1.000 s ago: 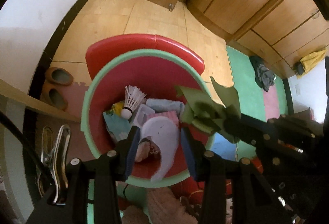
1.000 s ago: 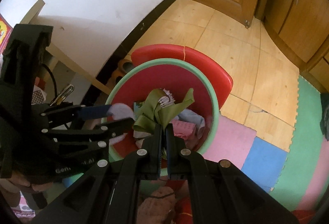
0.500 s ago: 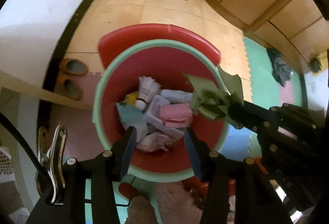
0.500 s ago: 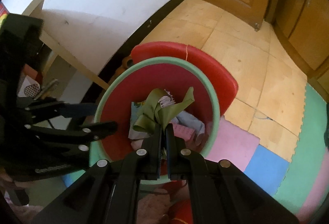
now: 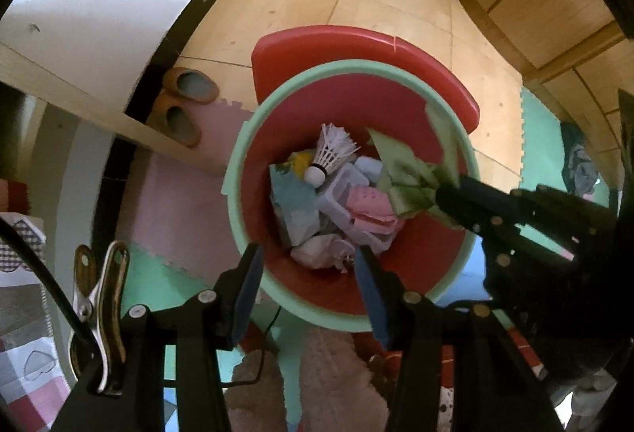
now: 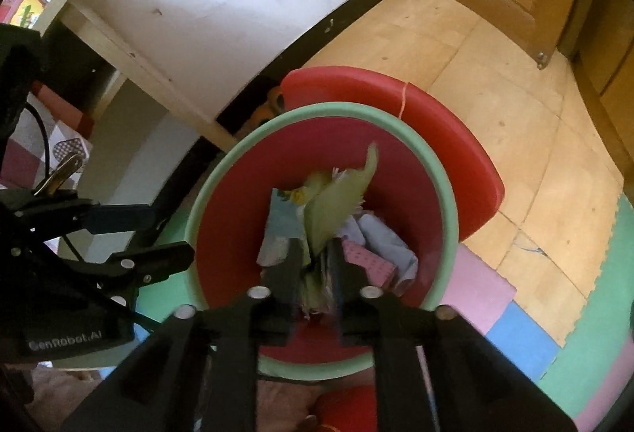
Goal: Collect trash
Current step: 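Open both grippers to drop the ribbon and cutout into the bucket, then move both open grippers back from the bucket to the quilt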
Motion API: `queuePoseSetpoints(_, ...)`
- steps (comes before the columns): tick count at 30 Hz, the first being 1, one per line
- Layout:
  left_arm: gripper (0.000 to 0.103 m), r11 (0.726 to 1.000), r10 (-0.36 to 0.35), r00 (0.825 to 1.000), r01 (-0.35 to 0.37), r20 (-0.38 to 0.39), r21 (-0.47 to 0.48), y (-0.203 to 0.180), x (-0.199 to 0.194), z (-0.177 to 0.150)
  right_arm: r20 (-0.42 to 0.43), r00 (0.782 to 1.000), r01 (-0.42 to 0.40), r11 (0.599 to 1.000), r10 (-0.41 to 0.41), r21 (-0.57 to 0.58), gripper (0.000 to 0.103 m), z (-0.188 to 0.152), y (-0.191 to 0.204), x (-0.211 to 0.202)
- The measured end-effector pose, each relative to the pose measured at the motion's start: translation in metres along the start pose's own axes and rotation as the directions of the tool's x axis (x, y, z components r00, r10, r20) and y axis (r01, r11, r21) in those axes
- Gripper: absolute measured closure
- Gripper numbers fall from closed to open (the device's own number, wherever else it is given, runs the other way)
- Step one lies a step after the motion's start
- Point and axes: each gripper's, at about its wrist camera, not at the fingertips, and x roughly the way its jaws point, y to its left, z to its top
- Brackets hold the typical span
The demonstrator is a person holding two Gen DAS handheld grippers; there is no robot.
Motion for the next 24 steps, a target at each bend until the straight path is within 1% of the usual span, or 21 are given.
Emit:
queuePoseSetpoints(1, 0.053, 1.000, 0.004, 1.000, -0.004, -0.003, 0.002, -0.002, -0.003, 0.000, -0.001, 1.000, -0.005, 1.000, 0.005, 0.006, 0.071, 0.001, -0.001, -0.002)
queuePoseSetpoints(5, 0.053, 1.000, 0.008, 1.000, -0.008, -0.009, 0.017, -0.012, -0.013, 0.002, 0.010, 1.000, -0.023, 1.000, 0.023, 0.007, 0.065, 0.001, -0.002, -0.010)
queuePoseSetpoints(7, 0.053, 1.000, 0.011, 1.000, -0.011, -0.008, 0.023, -0.014, -0.018, 0.001, 0.015, 1.000, -0.013, 1.000, 0.014, -0.002, 0.058, 0.002, -0.001, -0.014)
queuePoseSetpoints(9, 0.053, 1.000, 0.012, 1.000, -0.012, -0.015, 0.023, -0.014, -0.021, 0.000, 0.018, 1.000, -0.014, 1.000, 0.014, -0.007, 0.055, 0.002, -0.001, -0.019)
queuePoseSetpoints(11, 0.053, 1.000, 0.016, 1.000, -0.015, -0.024, 0.020, -0.013, -0.025, 0.000, 0.026, 0.999, -0.025, 1.000, 0.025, -0.005, 0.055, 0.004, 0.000, -0.024)
queuePoseSetpoints(18, 0.053, 1.000, 0.014, 1.000, -0.014, -0.014, -0.002, -0.003, -0.046, -0.005, 0.060, 0.997, -0.039, 0.999, 0.041, -0.035, 0.055, 0.009, 0.016, -0.054)
queuePoseSetpoints(24, 0.053, 1.000, -0.011, 0.999, 0.011, 0.032, -0.027, 0.012, -0.077, -0.012, 0.092, 0.994, -0.047, 0.998, 0.051, -0.048, 0.055, 0.012, 0.034, -0.082)
